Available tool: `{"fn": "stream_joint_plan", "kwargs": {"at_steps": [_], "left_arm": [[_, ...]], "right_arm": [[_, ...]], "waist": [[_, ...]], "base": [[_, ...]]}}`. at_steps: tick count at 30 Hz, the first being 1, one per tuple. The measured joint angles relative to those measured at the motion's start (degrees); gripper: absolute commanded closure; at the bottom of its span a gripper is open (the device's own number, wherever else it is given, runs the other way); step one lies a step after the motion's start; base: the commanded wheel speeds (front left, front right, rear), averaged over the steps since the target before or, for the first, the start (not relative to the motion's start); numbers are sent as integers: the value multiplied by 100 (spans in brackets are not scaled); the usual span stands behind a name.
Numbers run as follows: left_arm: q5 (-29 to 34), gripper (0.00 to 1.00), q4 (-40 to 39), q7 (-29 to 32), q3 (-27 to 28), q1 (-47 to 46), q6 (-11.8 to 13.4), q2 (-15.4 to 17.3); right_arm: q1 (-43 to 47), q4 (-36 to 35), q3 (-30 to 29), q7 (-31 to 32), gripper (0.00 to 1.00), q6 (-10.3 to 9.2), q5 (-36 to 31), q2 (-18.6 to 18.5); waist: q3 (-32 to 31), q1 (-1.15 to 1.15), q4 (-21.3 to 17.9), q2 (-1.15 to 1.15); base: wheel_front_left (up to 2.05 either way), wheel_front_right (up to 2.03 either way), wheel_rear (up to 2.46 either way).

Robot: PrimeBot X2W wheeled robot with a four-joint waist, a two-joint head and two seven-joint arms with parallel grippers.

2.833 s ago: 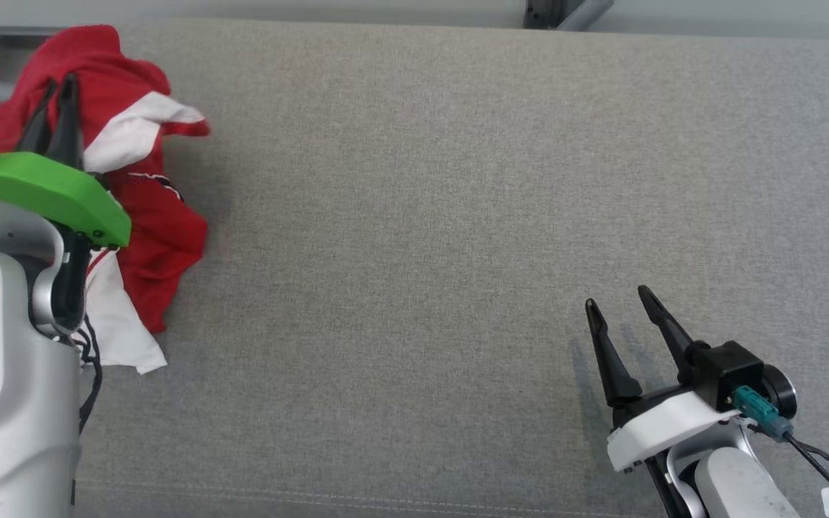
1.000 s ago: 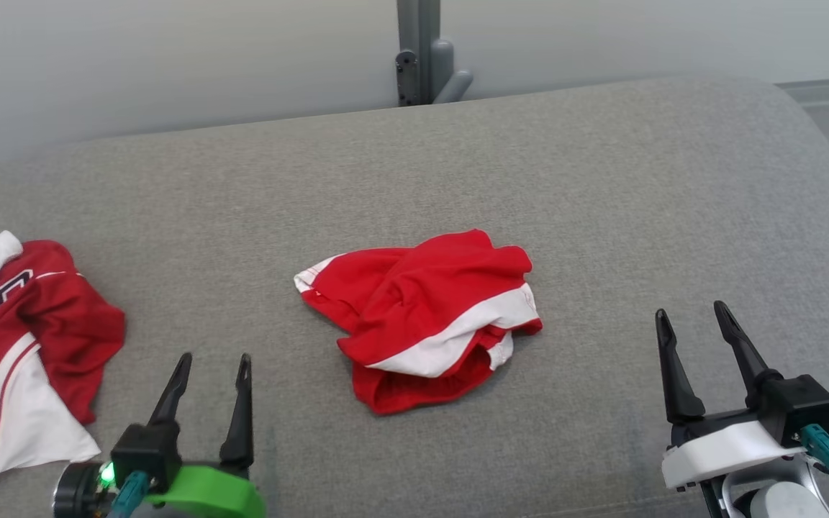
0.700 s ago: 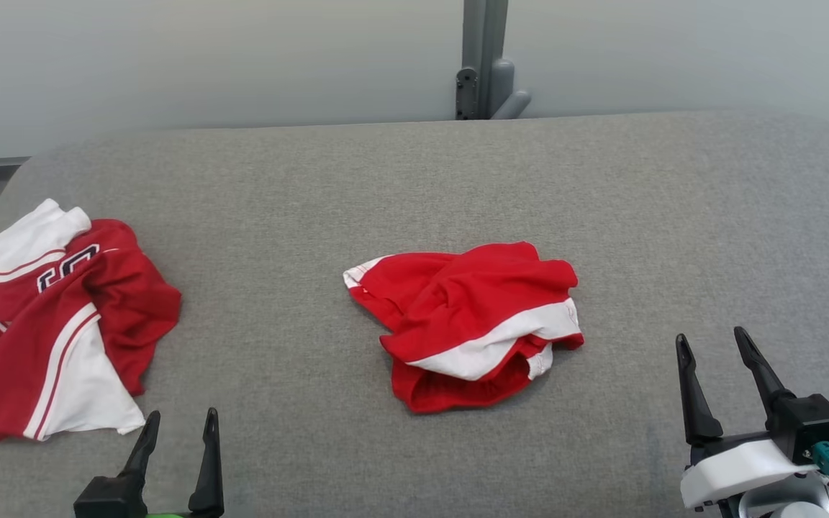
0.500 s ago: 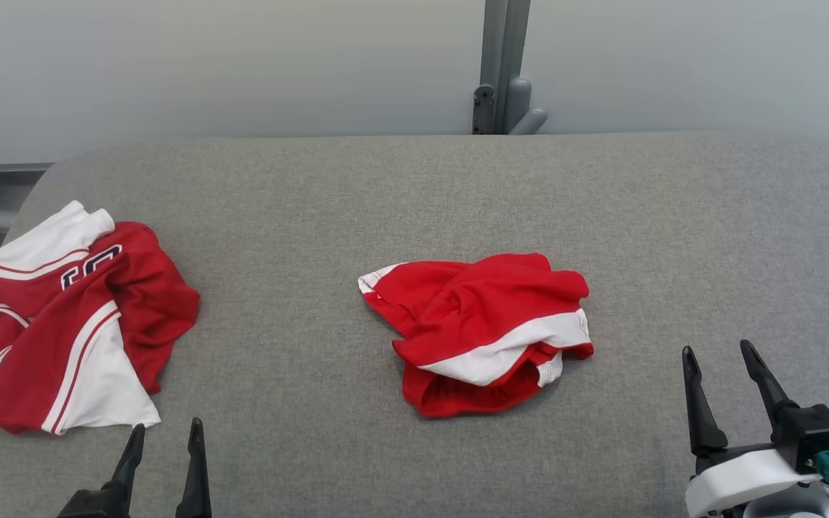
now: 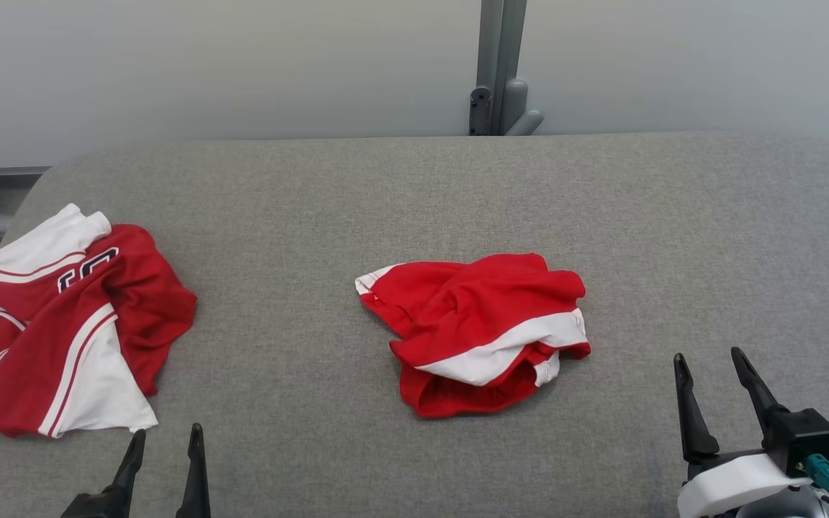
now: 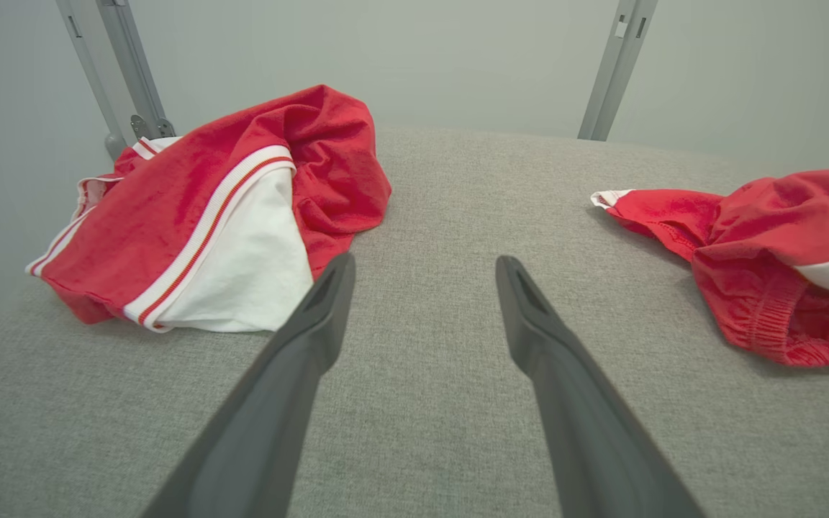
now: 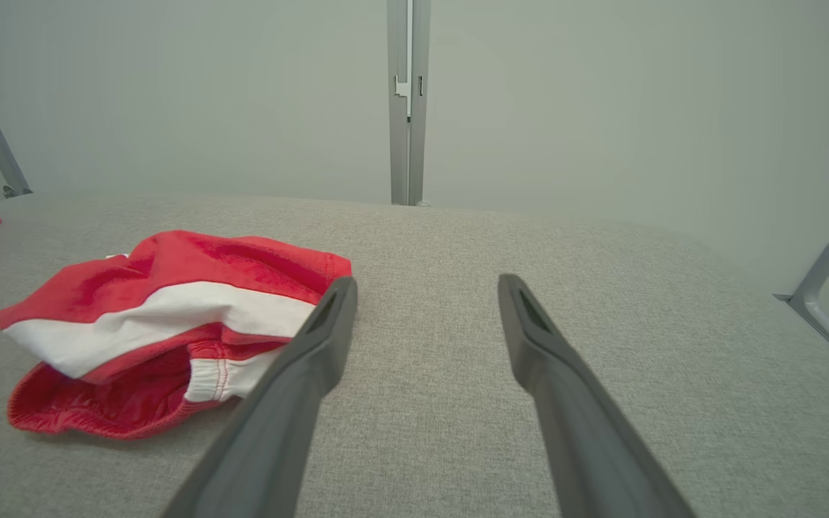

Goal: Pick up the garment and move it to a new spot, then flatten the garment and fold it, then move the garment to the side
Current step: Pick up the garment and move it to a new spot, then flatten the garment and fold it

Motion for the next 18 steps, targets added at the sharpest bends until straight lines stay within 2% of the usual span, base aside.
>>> {"fn": "stream_joint_plan", "kwargs": {"at_steps": [10, 14, 17, 18], "left_arm": [[54, 0, -129, 0, -41, -150, -53, -137], [-101, 0, -154, 78, -544, -441, -76, -181], [-290, 0, -52, 469, -947, -671, -80, -211], [-415, 0, 98, 803, -1215, -853, -86, -240]], "right_arm": [[-93, 49, 134, 0, 0, 0, 38, 11], [-144, 11, 189, 0, 0, 0, 55, 14], [-174, -11, 179, 0, 0, 0, 68, 13], [-192, -30, 187, 0, 0, 0, 76, 19]], "waist": [[4, 0, -151, 0], [23, 0, -354, 0], [63, 0, -498, 0], [120, 0, -588, 0]], "base": [[0, 0, 0], [0, 0, 0], [0, 0, 0], [0, 0, 0]]}}
